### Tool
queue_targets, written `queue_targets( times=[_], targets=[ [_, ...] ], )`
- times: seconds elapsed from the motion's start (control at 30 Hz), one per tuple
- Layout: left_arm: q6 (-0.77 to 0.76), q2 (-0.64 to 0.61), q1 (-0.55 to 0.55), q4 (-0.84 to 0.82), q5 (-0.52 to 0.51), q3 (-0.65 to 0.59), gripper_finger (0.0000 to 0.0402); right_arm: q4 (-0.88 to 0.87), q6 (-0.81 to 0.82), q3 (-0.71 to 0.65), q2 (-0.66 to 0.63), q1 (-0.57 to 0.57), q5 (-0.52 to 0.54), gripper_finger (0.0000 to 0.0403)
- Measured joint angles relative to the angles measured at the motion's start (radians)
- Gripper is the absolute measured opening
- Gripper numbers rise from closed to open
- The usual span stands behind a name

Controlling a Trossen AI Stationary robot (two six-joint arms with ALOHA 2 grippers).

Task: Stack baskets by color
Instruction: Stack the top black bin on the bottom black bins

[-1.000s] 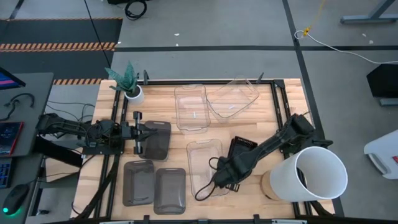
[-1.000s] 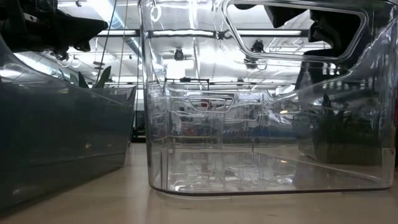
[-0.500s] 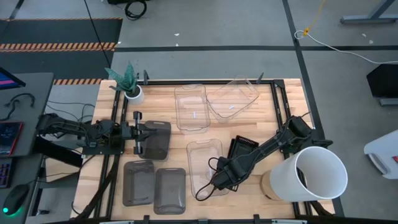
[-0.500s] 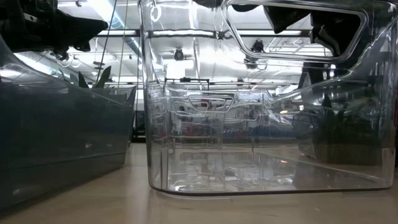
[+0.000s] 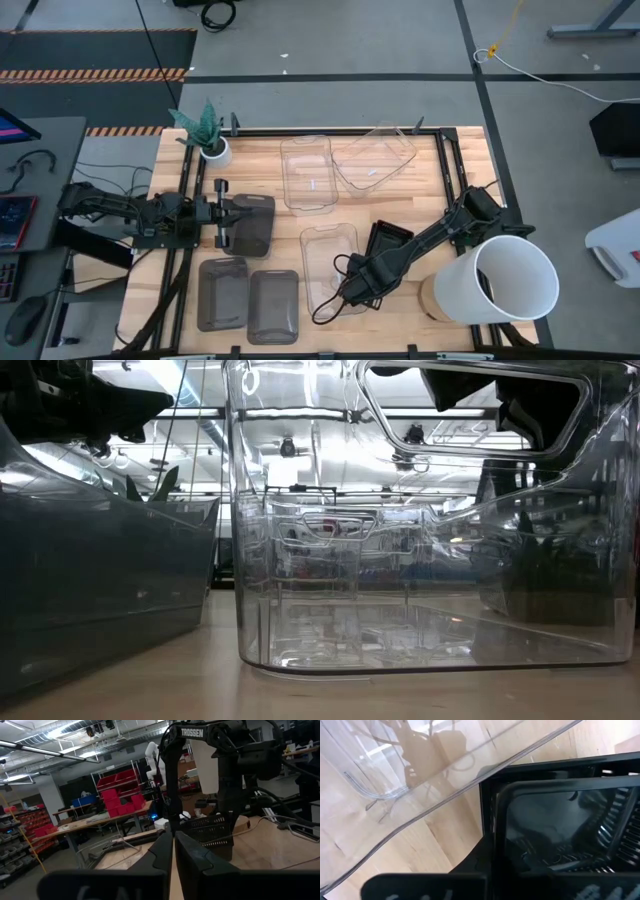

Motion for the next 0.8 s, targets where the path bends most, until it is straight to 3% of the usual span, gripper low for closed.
queue_targets(
  times=[0.8],
  targets=[
    [0.0,0.0,0.0,0.0,0.0,0.0,0.0029,-0.025,-0.052,0.0,0.0,0.01,0.028,0.0062]
  ],
)
